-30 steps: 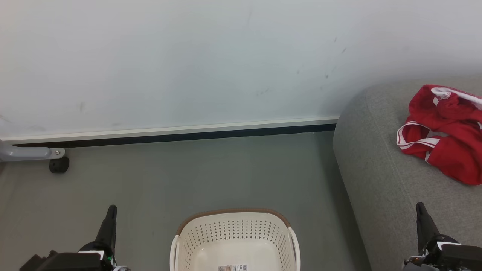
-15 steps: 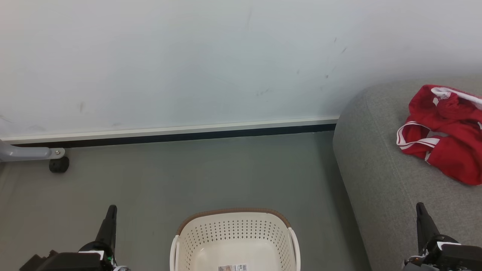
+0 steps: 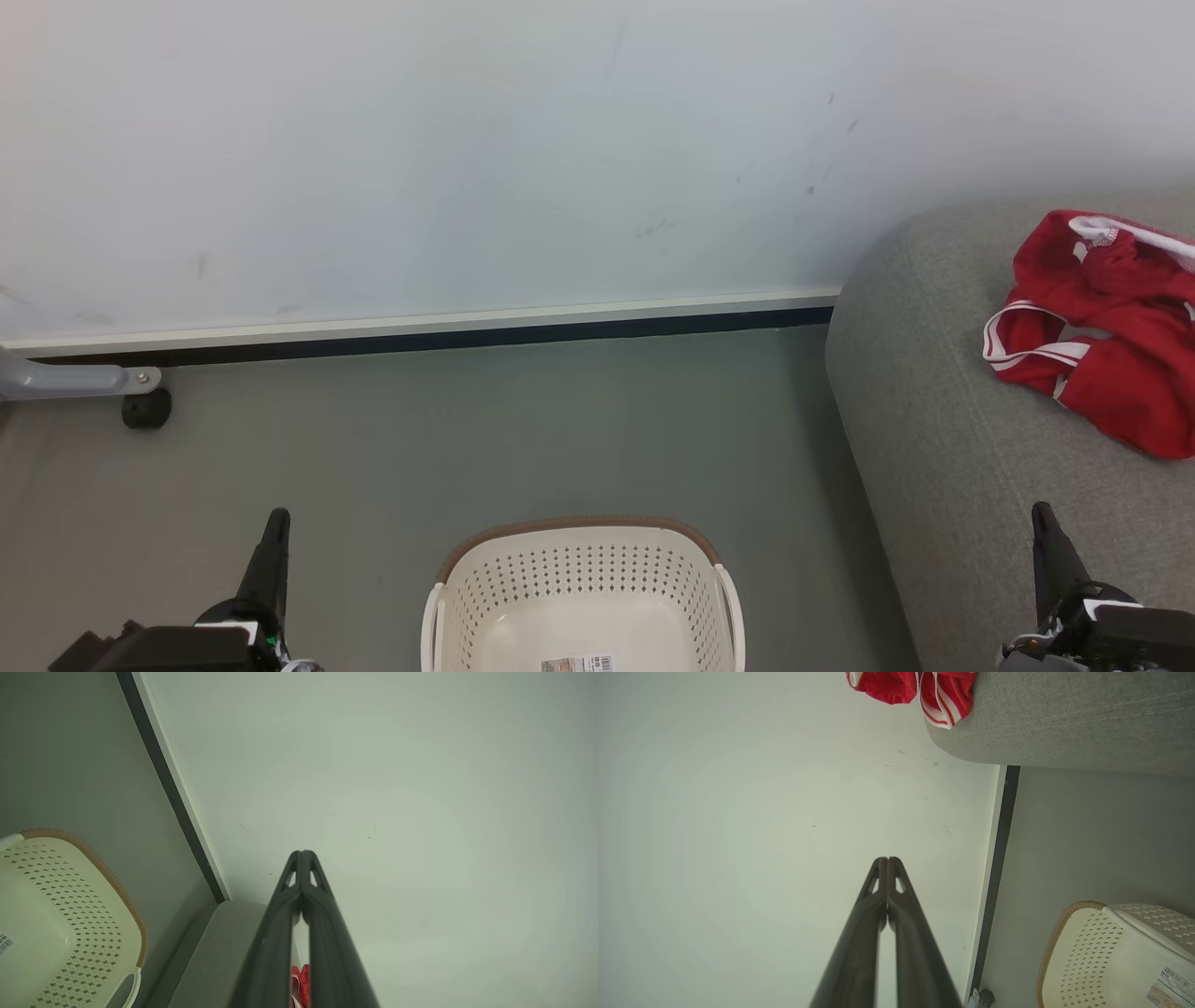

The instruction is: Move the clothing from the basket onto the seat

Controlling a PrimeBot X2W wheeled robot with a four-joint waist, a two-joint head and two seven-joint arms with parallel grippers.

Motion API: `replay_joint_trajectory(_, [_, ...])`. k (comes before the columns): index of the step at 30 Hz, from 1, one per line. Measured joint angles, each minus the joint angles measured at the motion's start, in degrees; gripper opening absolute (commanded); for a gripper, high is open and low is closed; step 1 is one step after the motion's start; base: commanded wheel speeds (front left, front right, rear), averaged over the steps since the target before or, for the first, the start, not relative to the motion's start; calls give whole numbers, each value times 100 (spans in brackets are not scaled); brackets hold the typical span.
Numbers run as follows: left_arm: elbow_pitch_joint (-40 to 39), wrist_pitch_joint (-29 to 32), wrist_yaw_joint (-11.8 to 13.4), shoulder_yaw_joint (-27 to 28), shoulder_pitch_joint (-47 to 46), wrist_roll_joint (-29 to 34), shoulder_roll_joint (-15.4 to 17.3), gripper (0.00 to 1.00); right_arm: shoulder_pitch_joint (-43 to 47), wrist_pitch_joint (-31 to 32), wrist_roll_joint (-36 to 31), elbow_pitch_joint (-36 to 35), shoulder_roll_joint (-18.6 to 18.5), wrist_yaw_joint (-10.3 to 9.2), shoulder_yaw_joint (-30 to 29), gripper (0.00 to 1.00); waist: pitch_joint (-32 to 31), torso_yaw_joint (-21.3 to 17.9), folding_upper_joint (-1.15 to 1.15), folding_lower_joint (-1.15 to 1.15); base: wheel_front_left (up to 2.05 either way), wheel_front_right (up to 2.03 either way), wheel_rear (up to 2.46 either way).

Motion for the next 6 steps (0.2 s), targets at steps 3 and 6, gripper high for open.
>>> replay_joint_trajectory(3, [0, 0, 0, 0, 0, 0, 0, 0, 0, 0, 0, 0, 0, 0, 0, 0, 0, 0, 0, 0, 0, 0, 0])
replay_joint_trajectory(6, [0, 0, 0, 0, 0, 0, 0, 0, 0, 0, 0, 0, 0, 0, 0, 0, 0, 0, 0, 0, 0, 0, 0])
